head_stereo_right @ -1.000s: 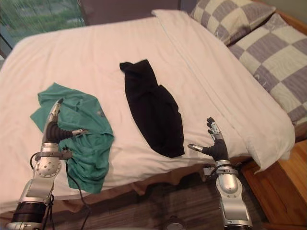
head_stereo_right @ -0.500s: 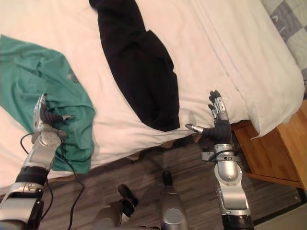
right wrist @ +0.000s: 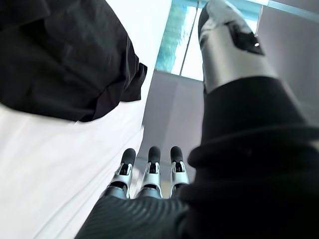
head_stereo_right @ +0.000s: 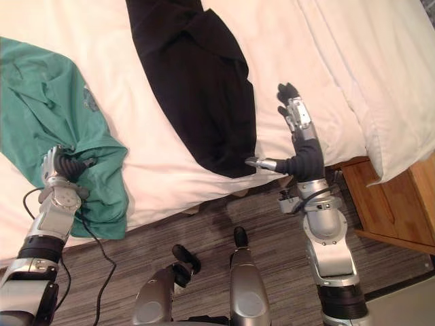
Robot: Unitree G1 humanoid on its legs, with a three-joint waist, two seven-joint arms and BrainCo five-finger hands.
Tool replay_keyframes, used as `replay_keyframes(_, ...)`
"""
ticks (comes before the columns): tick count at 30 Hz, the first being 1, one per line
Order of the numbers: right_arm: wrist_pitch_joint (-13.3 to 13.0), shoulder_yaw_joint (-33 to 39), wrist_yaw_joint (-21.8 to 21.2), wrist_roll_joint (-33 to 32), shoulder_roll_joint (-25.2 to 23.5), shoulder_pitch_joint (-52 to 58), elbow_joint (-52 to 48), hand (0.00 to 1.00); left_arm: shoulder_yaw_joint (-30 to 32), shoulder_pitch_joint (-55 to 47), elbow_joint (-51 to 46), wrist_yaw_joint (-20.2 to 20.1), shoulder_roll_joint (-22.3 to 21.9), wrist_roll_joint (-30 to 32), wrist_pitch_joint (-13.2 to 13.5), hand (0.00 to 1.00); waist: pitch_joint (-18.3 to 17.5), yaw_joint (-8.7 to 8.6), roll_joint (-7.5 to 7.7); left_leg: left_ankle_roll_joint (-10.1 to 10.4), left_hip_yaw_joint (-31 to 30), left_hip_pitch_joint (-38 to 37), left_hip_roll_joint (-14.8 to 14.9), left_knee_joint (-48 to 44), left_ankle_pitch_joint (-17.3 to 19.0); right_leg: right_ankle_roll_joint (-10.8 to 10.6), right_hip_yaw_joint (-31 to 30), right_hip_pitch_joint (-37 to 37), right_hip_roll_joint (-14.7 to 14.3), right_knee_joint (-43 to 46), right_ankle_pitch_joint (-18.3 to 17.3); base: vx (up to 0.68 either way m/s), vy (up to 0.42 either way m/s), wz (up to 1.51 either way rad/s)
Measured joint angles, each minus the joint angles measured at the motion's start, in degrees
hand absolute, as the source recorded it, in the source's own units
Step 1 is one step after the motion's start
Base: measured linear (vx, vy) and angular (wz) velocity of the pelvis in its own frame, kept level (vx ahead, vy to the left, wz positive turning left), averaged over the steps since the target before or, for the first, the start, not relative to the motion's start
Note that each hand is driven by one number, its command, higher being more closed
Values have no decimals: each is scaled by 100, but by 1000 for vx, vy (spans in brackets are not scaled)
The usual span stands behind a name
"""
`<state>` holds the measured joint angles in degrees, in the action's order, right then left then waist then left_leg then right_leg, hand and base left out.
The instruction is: Tidy the bed and pick cloth on bed and put in laundry
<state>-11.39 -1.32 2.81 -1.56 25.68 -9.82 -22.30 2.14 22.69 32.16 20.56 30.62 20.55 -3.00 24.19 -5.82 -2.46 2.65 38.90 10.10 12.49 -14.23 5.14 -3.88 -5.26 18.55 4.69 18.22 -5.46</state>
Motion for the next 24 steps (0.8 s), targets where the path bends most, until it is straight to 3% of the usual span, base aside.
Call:
replay_keyframes(1, 143, 8, 110, 220, 53, -83, -61, 0, -24, -47, -12, -4, 3, -219, 263, 100, 8, 17, -19, -38, -76, 36, 19, -55, 24, -8, 65, -6, 12, 1, -5, 20, -11, 28)
replay_keyframes(4, 391, -21, 312, 544, 74, -362, -77, 0, -45, -352, -368, -87, 7, -672, 644, 100, 48, 70, -76, -83, -235, 195, 24, -97, 51, -46, 278, 0, 58, 82, -30, -14, 6, 38)
replay_keyframes(6, 832, -56, 629, 1093, 177, -723, -90, 0, -12, -938, -1001, -683, -61, -1663, 1140, 100, 54, 171, -103, -87, -515, 294, -28, -116, 54, -105, 532, 0, 148, 96, -72, 22, -5, 47)
replay_keyframes(8, 1173, 0, 759, 1383, 304, -984, -23, 0, 23, -1125, -1286, -1204, -200, -2234, 1316, 100, 63, 365, -107, -114, -607, 339, -30, -134, 70, -91, 640, -8, 160, 107, -87, 33, -11, 40)
replay_keyframes(9, 1456, 71, 829, 1545, 328, -1297, 86, 0, 46, -1273, -1435, -1698, -345, -2728, 1439, 100, 63, 434, -116, -134, -824, 456, -59, -210, 82, -76, 790, -42, 213, 149, -170, 4, -12, 58)
replay_keyframes(11, 1815, 98, 881, 1699, 415, -1779, 453, 0, 98, -1436, -1607, -2268, -545, -3087, 1567, 100, 68, 560, -119, -146, -1049, 549, -83, -216, 90, -64, 981, -76, 244, 171, -204, 9, -16, 59)
replay_keyframes(12, 1849, 99, 881, 1703, 428, -1835, 518, 0, 104, -1459, -1631, -2317, -567, -3115, 1581, 100, 68, 576, -119, -146, -1080, 559, -86, -216, 90, -64, 994, -84, 244, 170, -204, 15, -10, 46)
replay_keyframes(13, 2042, 103, 879, 1706, 470, -2053, 753, 0, 155, -1569, -1698, -2519, -676, -3135, 1646, 100, 68, 645, -122, -146, -1184, 602, -101, -214, 90, -63, 1077, -105, 256, 170, -205, 22, -3, 32)
replay_keyframes(18, 2522, 126, 866, 1705, 482, -2635, 1742, 0, 232, -2036, -1588, -3079, -1072, -3587, 1676, 100, 93, 720, -116, -147, -1442, 729, -210, -187, 90, -61, 1123, -107, 322, 168, -202, 46, 13, 27)
replay_keyframes(20, 2765, 155, 868, 1681, 657, -2777, 2120, 0, 219, -2163, -838, -3263, -1245, -3816, 1348, 100, 159, 785, -106, -147, -1450, 765, -256, -188, 89, -63, 1167, -88, 346, 160, -199, 69, 18, 8)
replay_keyframes(24, 2926, 510, 881, 1486, 925, -3047, 2406, 0, 209, -2253, 103, -3328, -1487, -3866, 872, 100, 334, 852, -15, -148, -1483, 927, -221, -173, 89, -72, 1241, 66, 350, 193, -158, 86, 0, 8)
